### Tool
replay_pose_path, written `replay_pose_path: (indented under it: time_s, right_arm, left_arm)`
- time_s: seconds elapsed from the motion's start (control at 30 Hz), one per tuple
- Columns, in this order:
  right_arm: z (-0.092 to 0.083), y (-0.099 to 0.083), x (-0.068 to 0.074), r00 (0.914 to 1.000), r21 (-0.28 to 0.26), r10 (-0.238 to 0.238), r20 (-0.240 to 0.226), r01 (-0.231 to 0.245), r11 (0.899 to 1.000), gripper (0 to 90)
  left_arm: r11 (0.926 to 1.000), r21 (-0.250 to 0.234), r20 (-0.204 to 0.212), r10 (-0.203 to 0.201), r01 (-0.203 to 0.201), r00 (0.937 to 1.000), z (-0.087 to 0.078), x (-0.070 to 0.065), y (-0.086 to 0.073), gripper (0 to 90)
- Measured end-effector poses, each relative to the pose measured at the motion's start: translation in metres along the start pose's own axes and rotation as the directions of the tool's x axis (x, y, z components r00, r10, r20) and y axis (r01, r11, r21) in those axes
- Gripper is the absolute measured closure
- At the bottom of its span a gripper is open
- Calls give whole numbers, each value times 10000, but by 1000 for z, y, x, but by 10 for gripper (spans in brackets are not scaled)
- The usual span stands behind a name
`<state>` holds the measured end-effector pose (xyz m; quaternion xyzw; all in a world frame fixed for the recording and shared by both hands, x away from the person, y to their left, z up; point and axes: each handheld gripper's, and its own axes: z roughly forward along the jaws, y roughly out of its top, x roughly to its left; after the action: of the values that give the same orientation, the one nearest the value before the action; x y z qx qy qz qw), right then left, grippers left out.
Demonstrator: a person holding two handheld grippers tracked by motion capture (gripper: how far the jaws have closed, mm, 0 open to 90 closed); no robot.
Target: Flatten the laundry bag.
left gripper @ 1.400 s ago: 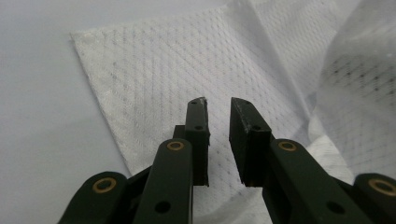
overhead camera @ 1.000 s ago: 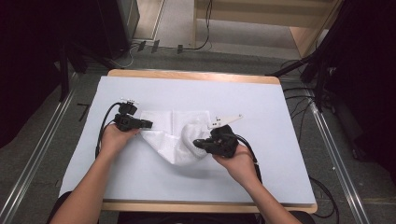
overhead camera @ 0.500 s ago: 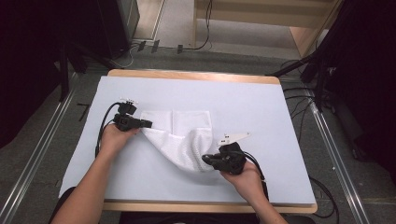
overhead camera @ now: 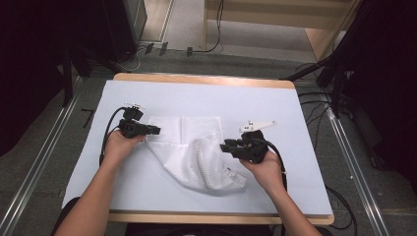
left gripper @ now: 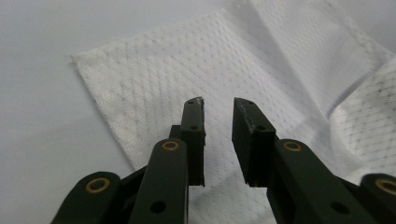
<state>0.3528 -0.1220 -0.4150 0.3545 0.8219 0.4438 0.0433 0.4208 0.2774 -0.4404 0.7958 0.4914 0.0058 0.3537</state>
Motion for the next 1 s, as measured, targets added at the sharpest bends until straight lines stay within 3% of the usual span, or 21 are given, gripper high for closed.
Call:
replay_pose_path:
  time_s: [0.3, 0.5, 0.77, 0.93, 1.0]
  right_arm:
    - [26, 17, -34, 9989, 44, 176, 444, -179, 9998, 691]
    - [50, 30, -50, 9977, 419, 260, 619, -286, 9987, 670]
    - [79, 43, -71, 9958, 709, 367, 839, -427, 9966, 635]
    - [94, 46, -78, 9946, 657, 196, 1019, -263, 9975, 587]
    - [99, 48, -80, 9934, 872, 213, 1129, -313, 9957, 574]
  left_arm:
    - [9989, -356, 86, 324, -321, 9994, -19, -13, -4, 667]
    - [9977, -406, 43, 551, -549, 9985, -26, -21, -10, 625]
    - [9973, -589, -86, 435, -439, 9990, -36, -23, -18, 599]
    - [9979, -590, -244, 256, -270, 9994, -40, -20, -25, 589]
    - [9978, -645, -278, 162, -180, 9995, -43, -19, -28, 587]
